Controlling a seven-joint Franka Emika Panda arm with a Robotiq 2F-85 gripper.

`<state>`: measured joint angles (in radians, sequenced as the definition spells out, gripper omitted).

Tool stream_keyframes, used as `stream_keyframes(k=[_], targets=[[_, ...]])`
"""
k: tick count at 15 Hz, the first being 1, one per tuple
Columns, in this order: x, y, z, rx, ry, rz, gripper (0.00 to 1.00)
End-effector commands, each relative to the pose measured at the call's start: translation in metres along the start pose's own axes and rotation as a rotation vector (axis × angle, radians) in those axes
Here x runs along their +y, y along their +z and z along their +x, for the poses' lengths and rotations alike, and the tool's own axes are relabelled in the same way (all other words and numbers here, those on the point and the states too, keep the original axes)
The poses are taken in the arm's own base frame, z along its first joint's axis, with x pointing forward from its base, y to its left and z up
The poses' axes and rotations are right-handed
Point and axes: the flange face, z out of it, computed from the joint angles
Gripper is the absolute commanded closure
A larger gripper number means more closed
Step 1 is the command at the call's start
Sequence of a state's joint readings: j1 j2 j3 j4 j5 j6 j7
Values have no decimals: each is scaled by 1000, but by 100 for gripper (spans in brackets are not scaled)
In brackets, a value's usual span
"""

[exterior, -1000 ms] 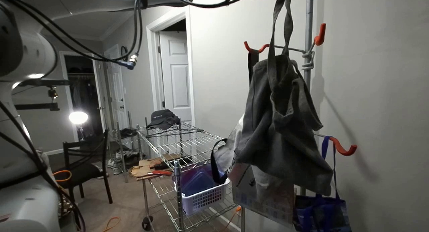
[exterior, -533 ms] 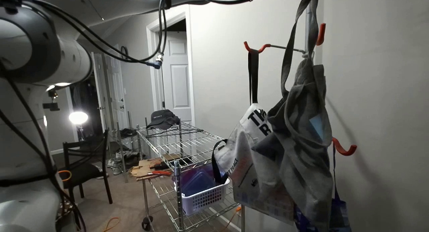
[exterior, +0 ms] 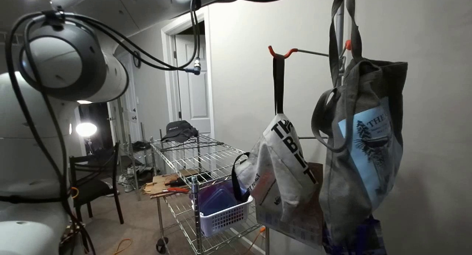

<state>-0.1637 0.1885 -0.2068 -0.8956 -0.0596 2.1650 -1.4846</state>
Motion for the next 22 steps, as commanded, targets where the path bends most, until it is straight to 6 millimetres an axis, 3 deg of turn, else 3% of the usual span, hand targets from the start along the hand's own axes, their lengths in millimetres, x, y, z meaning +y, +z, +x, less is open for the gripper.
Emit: stream_keyframes(k=[1,7,15,22], targets=[[4,21,7,18,-36,19,99],[-7,63,11,38,-40,61,99],[-2,62,2,51,-57,38,99],[-12,86,30,125,-72,56,99]])
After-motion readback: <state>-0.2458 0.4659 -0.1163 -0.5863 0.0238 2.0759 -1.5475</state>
